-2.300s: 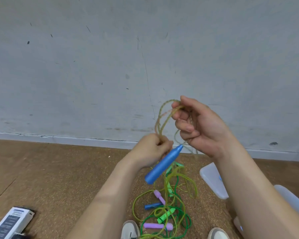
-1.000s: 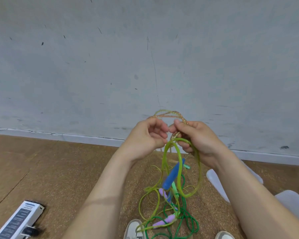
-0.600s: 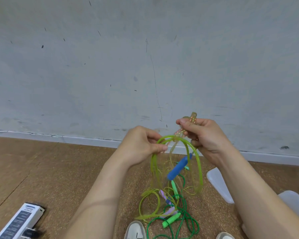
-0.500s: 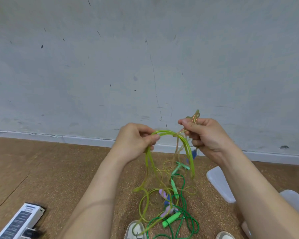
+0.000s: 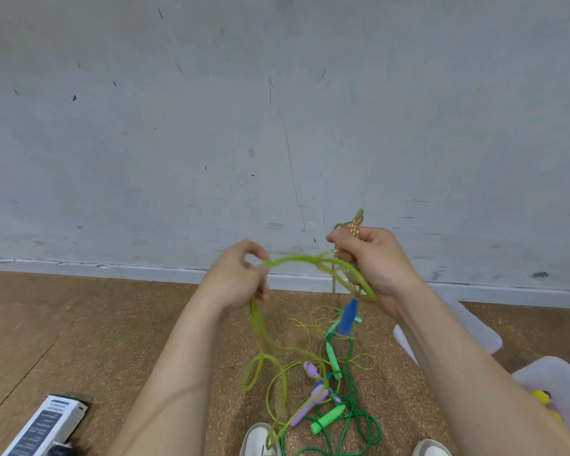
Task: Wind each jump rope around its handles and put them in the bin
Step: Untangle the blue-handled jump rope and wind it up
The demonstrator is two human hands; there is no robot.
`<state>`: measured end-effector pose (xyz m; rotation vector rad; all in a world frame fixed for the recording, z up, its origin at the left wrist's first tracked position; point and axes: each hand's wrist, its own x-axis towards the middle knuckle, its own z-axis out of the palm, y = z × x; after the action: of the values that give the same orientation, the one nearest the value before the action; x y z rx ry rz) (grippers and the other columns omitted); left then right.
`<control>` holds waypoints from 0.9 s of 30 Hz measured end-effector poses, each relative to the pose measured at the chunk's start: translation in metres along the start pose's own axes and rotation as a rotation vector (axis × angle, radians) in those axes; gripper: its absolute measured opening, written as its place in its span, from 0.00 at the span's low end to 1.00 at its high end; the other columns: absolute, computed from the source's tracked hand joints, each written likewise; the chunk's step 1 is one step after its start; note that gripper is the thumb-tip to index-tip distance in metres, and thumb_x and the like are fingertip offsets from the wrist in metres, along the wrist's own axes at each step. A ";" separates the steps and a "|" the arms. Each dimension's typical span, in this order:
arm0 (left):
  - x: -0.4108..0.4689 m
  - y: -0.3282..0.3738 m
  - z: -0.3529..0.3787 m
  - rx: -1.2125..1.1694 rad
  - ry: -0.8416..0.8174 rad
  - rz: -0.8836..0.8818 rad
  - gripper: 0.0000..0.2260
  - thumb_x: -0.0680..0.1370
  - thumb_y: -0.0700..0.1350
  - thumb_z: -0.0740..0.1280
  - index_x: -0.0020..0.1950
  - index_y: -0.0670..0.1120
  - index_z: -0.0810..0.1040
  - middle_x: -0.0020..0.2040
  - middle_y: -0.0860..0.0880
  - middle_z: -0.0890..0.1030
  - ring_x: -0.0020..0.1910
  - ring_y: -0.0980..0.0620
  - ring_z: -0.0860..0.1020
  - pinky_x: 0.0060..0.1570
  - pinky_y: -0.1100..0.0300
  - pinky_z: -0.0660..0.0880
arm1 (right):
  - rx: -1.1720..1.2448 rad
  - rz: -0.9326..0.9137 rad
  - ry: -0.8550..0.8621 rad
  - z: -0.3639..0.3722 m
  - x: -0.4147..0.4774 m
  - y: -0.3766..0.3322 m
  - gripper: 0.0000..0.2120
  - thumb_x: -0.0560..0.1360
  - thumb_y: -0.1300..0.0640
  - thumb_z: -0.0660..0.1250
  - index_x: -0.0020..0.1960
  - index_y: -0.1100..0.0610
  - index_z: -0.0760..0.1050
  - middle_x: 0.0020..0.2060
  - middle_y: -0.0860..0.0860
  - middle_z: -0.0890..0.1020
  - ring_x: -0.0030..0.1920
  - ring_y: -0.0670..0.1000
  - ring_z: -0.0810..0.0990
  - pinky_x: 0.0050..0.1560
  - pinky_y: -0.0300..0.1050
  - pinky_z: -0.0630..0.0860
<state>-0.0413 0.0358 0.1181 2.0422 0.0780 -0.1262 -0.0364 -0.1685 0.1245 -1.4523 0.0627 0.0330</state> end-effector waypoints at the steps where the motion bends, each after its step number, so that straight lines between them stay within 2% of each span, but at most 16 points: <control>1: -0.003 -0.001 -0.002 -0.031 -0.257 -0.031 0.10 0.75 0.36 0.66 0.53 0.47 0.77 0.36 0.45 0.83 0.37 0.49 0.81 0.44 0.55 0.75 | 0.004 0.014 -0.022 0.000 -0.001 0.001 0.07 0.77 0.59 0.67 0.41 0.60 0.78 0.22 0.47 0.66 0.23 0.46 0.58 0.22 0.38 0.55; 2: -0.007 -0.002 0.000 -0.036 -0.473 -0.019 0.13 0.72 0.36 0.68 0.54 0.48 0.79 0.40 0.45 0.84 0.42 0.49 0.80 0.47 0.56 0.73 | -0.009 0.017 -0.045 0.001 -0.002 0.001 0.08 0.77 0.58 0.67 0.41 0.60 0.79 0.22 0.48 0.66 0.23 0.47 0.59 0.23 0.38 0.55; 3: -0.010 -0.001 0.005 -0.063 -0.614 0.007 0.14 0.69 0.38 0.70 0.53 0.49 0.80 0.42 0.47 0.85 0.46 0.49 0.78 0.46 0.57 0.70 | -0.048 0.011 -0.064 0.001 -0.003 0.000 0.08 0.77 0.57 0.68 0.41 0.60 0.80 0.22 0.48 0.67 0.22 0.47 0.61 0.23 0.38 0.57; 4: -0.012 0.001 0.012 -0.115 -0.675 0.039 0.14 0.68 0.40 0.71 0.52 0.51 0.80 0.42 0.48 0.84 0.46 0.48 0.77 0.44 0.57 0.68 | -0.098 0.000 -0.081 0.001 -0.006 -0.002 0.09 0.77 0.56 0.69 0.42 0.61 0.80 0.21 0.48 0.68 0.21 0.46 0.63 0.22 0.38 0.60; 5: -0.013 0.005 0.018 -0.182 -0.663 0.055 0.13 0.68 0.41 0.73 0.50 0.52 0.80 0.39 0.49 0.82 0.43 0.48 0.78 0.40 0.57 0.67 | -0.136 -0.013 -0.095 0.002 -0.008 -0.004 0.09 0.76 0.56 0.69 0.43 0.63 0.80 0.20 0.46 0.69 0.20 0.44 0.65 0.22 0.35 0.62; 6: -0.012 0.008 0.023 -0.242 -0.616 0.061 0.12 0.69 0.42 0.74 0.50 0.52 0.79 0.35 0.51 0.80 0.37 0.51 0.77 0.37 0.58 0.66 | -0.151 -0.027 -0.108 0.003 -0.009 -0.005 0.10 0.76 0.57 0.70 0.45 0.65 0.80 0.19 0.44 0.69 0.20 0.41 0.66 0.23 0.33 0.63; 8: -0.012 0.017 0.029 -0.243 -0.498 0.121 0.08 0.74 0.41 0.72 0.52 0.48 0.79 0.27 0.56 0.74 0.27 0.57 0.69 0.31 0.60 0.61 | -0.149 -0.047 -0.133 0.002 -0.009 -0.007 0.10 0.75 0.59 0.71 0.47 0.68 0.79 0.20 0.42 0.70 0.21 0.41 0.66 0.25 0.33 0.63; 11: -0.010 0.020 0.022 -0.118 -0.379 0.200 0.08 0.77 0.43 0.68 0.53 0.44 0.83 0.21 0.58 0.64 0.25 0.56 0.55 0.29 0.57 0.50 | -0.155 -0.026 -0.208 -0.005 -0.009 -0.011 0.04 0.73 0.61 0.71 0.43 0.62 0.80 0.22 0.46 0.70 0.23 0.43 0.64 0.25 0.36 0.61; 13: -0.009 0.019 0.015 -0.106 -0.363 0.197 0.09 0.77 0.45 0.68 0.54 0.45 0.84 0.22 0.56 0.61 0.25 0.55 0.54 0.26 0.61 0.49 | -0.133 0.003 -0.275 -0.011 -0.007 -0.012 0.04 0.73 0.65 0.71 0.40 0.59 0.79 0.25 0.50 0.70 0.24 0.45 0.63 0.25 0.37 0.59; 16: -0.008 0.017 0.010 -0.070 -0.335 0.126 0.09 0.79 0.46 0.65 0.52 0.44 0.83 0.23 0.53 0.64 0.22 0.56 0.58 0.23 0.65 0.52 | -0.126 0.006 -0.311 -0.012 -0.009 -0.014 0.08 0.72 0.70 0.69 0.41 0.58 0.77 0.25 0.47 0.72 0.22 0.42 0.62 0.23 0.35 0.57; 18: -0.007 0.014 0.009 -0.007 -0.230 0.102 0.10 0.81 0.46 0.63 0.46 0.44 0.83 0.22 0.52 0.69 0.21 0.56 0.61 0.23 0.65 0.56 | -0.184 -0.007 -0.268 -0.008 -0.009 -0.010 0.12 0.71 0.74 0.66 0.41 0.57 0.75 0.27 0.46 0.73 0.22 0.41 0.64 0.22 0.34 0.58; 21: -0.002 0.011 0.008 -0.014 -0.040 0.067 0.14 0.81 0.46 0.62 0.37 0.45 0.78 0.22 0.52 0.68 0.21 0.56 0.63 0.27 0.63 0.59 | -0.193 -0.011 -0.178 -0.007 -0.005 -0.004 0.15 0.70 0.75 0.63 0.40 0.55 0.74 0.30 0.48 0.71 0.24 0.42 0.65 0.24 0.36 0.58; 24: 0.000 0.010 0.012 0.119 0.205 0.054 0.16 0.80 0.50 0.61 0.33 0.48 0.75 0.24 0.52 0.70 0.27 0.50 0.69 0.33 0.59 0.62 | -0.125 0.003 -0.175 0.000 -0.007 0.000 0.16 0.70 0.77 0.61 0.42 0.56 0.72 0.29 0.49 0.71 0.23 0.43 0.63 0.23 0.36 0.58; 27: 0.001 0.012 0.016 0.350 0.423 0.054 0.16 0.80 0.53 0.59 0.35 0.48 0.75 0.32 0.49 0.75 0.39 0.43 0.75 0.37 0.55 0.66 | -0.132 0.013 -0.153 0.016 -0.009 0.008 0.16 0.69 0.76 0.59 0.43 0.55 0.69 0.30 0.49 0.69 0.23 0.43 0.63 0.22 0.36 0.59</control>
<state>-0.0396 0.0161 0.1213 2.3887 0.2806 0.3510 -0.0459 -0.1513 0.1187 -1.5772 -0.0562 0.1617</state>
